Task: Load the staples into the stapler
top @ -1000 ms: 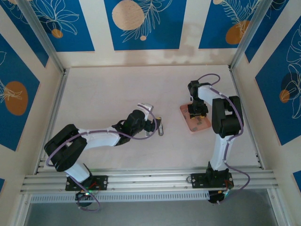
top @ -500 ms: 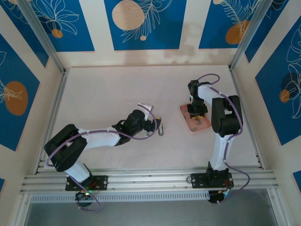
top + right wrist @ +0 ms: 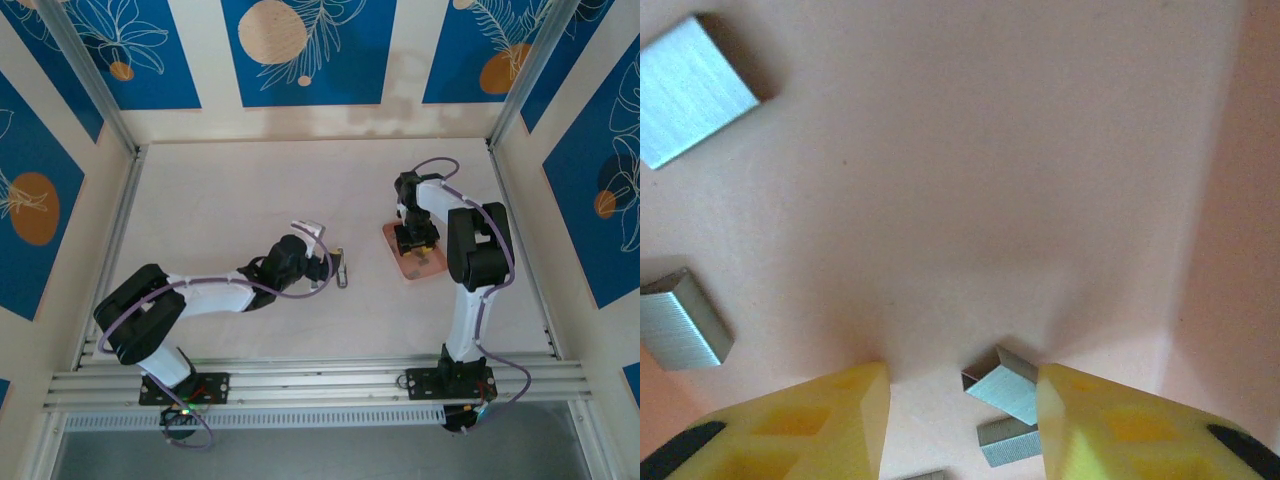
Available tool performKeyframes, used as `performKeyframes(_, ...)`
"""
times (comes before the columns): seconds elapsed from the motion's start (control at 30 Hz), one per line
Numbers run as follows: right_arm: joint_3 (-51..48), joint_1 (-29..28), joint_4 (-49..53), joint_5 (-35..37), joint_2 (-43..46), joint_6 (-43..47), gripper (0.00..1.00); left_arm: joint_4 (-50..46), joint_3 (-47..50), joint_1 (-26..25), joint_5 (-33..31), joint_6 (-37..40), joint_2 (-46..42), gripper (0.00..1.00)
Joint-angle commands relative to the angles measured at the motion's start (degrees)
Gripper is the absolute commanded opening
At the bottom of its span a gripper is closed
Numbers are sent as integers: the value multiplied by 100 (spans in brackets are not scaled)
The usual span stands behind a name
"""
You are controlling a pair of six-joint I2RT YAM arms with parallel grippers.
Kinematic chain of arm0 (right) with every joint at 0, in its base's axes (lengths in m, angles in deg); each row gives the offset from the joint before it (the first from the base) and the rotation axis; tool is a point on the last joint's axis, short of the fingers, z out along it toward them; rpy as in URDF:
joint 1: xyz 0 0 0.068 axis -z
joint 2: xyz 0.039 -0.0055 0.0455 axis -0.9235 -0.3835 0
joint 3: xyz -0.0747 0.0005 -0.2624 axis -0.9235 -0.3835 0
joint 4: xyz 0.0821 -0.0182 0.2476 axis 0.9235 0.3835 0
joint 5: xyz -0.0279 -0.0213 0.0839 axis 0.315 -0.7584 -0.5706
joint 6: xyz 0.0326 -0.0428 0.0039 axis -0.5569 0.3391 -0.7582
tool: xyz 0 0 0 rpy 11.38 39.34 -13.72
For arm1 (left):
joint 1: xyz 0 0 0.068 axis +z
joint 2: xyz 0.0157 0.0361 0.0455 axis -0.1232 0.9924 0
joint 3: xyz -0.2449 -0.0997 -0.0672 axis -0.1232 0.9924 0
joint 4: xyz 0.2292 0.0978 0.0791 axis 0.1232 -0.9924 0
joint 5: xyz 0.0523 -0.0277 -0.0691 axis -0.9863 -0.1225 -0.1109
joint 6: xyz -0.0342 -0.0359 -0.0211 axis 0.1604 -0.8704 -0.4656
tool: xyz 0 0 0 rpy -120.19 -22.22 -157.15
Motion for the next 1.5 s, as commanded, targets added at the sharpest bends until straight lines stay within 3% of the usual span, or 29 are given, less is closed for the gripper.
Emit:
performKeyframes(0.0,167,57,271,-78,-241,236,43,110,122,-72,-147,150,-152,87)
performKeyframes(0.17,219,140,387,-48,-388,277,41,116,194,-72,-212,185,-232,87)
performKeyframes(0.7,246,325,188,-123,-352,213,23,136,220,-77,-201,181,-241,87)
performKeyframes(1.2,332,321,435,-208,-198,155,37,169,144,-74,-140,201,-180,87)
performKeyframes(1.47,315,389,591,-372,-494,155,35,164,119,-72,-113,197,-162,87)
